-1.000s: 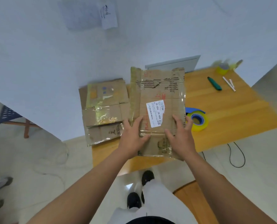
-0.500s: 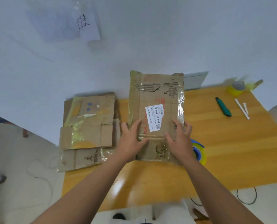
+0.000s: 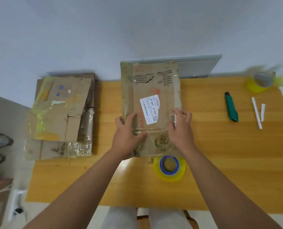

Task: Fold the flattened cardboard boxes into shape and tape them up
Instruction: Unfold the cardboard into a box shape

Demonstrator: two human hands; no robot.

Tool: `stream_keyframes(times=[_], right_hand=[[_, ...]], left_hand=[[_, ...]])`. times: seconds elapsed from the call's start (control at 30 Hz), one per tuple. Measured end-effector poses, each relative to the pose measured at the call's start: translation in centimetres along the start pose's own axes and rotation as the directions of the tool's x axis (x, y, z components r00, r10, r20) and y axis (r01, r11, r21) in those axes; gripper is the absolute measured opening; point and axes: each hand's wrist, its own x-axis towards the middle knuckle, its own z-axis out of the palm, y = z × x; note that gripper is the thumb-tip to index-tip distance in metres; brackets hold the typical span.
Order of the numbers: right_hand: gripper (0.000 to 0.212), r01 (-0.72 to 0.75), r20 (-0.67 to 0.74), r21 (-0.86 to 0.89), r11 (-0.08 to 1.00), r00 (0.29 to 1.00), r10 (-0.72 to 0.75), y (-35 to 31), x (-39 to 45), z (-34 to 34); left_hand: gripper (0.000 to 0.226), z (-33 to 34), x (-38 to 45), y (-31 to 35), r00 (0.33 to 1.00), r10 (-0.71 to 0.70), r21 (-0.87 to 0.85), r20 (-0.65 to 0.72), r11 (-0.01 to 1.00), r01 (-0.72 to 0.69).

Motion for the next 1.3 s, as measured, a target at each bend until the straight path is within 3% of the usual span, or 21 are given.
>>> stream_keyframes(times=[0.23,0.5,0.83,1.0,1.17,1.3], right_hand=[[0.047,0.021,-0.126,-0.013,1.000,0.992,-0.022,1.8,3.9,0.2],[0.047,0.222,-0.343,-0.056,0.973,0.911,-0.228,5.3,8.8,2.0],[0.049,0.378,-0.375,-0.074,0.923,0.847,-0.377,7.0,11.2,3.1],[0.055,0.485,-0.356,-0.049,0.873,0.808,-0.469,6.5,7.9,1.9],[0.054,0.481,-0.359,0.084,0.873,0.832,-0.424,5.2,3.0,-0.2],[0.057,0.470,-0.296,0.115,0.875,0.857,-0.422,4.9,0.2,0.2]], left_hand=[[0.082,2.2,5.3,0.5,0.998,0.068,-0.079,0.009,0.995,-0.067],[0.085,6.3,12.5,-1.2,0.945,0.299,-0.125,-0.131,0.941,-0.315],[0.102,6.7,14.4,-1.8,0.803,0.498,0.073,-0.327,0.860,-0.504],[0.098,5.4,9.6,-1.6,0.667,0.595,0.262,-0.448,0.801,-0.539],[0.105,3.0,3.1,0.6,0.544,0.670,0.417,-0.506,0.742,-0.526],[0.112,1.5,0.1,0.9,0.531,0.680,0.465,-0.505,0.733,-0.497]])
